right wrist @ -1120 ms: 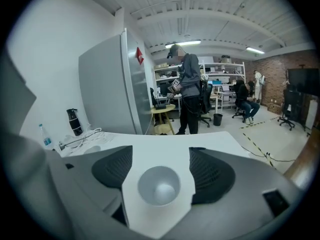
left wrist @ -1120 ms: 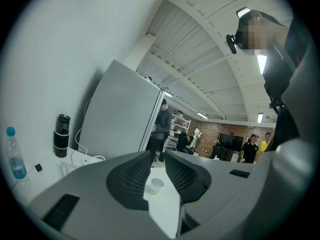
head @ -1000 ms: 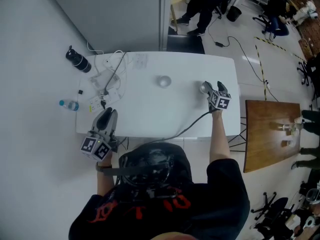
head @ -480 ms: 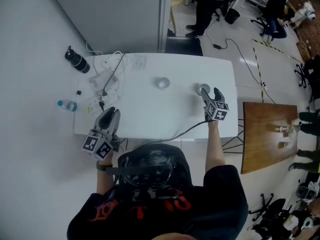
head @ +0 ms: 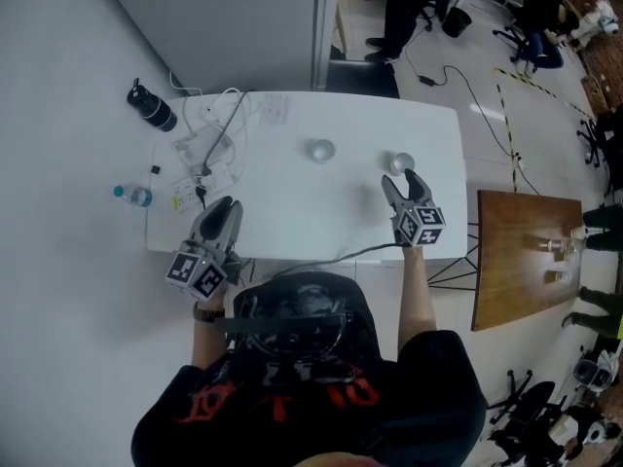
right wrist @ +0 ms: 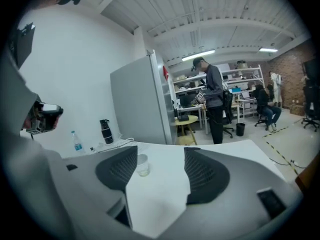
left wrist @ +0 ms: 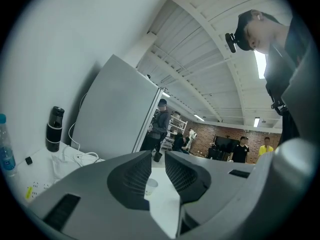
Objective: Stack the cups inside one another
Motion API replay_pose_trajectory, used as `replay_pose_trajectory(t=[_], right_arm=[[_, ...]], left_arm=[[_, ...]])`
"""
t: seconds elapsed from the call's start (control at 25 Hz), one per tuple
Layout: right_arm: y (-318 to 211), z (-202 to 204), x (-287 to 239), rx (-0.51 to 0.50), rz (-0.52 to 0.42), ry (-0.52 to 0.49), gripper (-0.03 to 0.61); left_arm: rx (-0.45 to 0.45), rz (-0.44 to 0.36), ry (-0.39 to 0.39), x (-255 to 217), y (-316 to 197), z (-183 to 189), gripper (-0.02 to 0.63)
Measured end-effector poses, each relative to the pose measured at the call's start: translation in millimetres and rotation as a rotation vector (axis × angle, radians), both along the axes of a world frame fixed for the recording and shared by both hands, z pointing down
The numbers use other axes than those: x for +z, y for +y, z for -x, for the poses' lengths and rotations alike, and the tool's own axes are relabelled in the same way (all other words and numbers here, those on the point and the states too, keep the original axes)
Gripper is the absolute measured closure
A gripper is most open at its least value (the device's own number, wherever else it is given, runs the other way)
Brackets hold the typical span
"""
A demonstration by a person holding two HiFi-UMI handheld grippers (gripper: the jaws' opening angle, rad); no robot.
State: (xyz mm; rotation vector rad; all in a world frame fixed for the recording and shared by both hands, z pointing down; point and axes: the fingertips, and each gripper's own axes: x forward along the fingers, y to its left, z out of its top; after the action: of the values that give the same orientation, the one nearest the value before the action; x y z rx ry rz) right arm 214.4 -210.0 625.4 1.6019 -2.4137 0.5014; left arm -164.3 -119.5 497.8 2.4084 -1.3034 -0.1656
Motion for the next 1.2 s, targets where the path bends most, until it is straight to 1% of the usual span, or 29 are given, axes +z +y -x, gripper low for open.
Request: replay_pose_trajectory(t=[0.12,0.2,0.36,0.44,0.6,0.76,0.88,0.92,1.0,1.08,1.16,1.2], right_arm=[[2,26,-6,-0.062,-0.009,-0.013,0.273],[0,46,-3,-0.105,-0.003,0.001,0.273],[-5,87,17,-0.212,0.045,0.04,0.264],[-11,102,30,-0.243,0.072,0.061,0.264],[-31,123,58,-0.259,0.123,0.1,0.264],[-56,132,84,-0.241,0.183,0.164,0.262],[-76,138,106,-0.225,0.24,0.175,0.257],[-81,142,110,-0.227,0.255,0.172,0.239],[-92,150,116,-0.231,0.272,0.179,0.238],[-102,160,125,-0.244,0.295,0.2,0.201],[-105,170,138,-0.274,0.325,0.222,0.199],[-105,174,141,-0.286,0.332,0.236,0.156]], left_arm=[[0.0,0.001,0.014,1,1,2,0.535],[0.001,0.001,0.017,2,2,3,0.535],[0.022,-0.012,0.021,-3,8,-1,0.535],[0.014,-0.019,0.017,-4,10,2,0.535],[-0.079,0.028,-0.028,5,9,22,0.535],[-0.153,0.058,-0.04,7,16,42,0.537],[-0.195,0.074,-0.042,9,22,53,0.537],[-0.209,0.077,-0.042,9,24,57,0.537],[-0.237,0.083,-0.034,9,28,66,0.537],[-0.262,0.089,-0.017,9,30,75,0.537],[-0.291,0.104,-0.002,13,36,83,0.537],[-0.305,0.111,0.007,15,41,86,0.537]])
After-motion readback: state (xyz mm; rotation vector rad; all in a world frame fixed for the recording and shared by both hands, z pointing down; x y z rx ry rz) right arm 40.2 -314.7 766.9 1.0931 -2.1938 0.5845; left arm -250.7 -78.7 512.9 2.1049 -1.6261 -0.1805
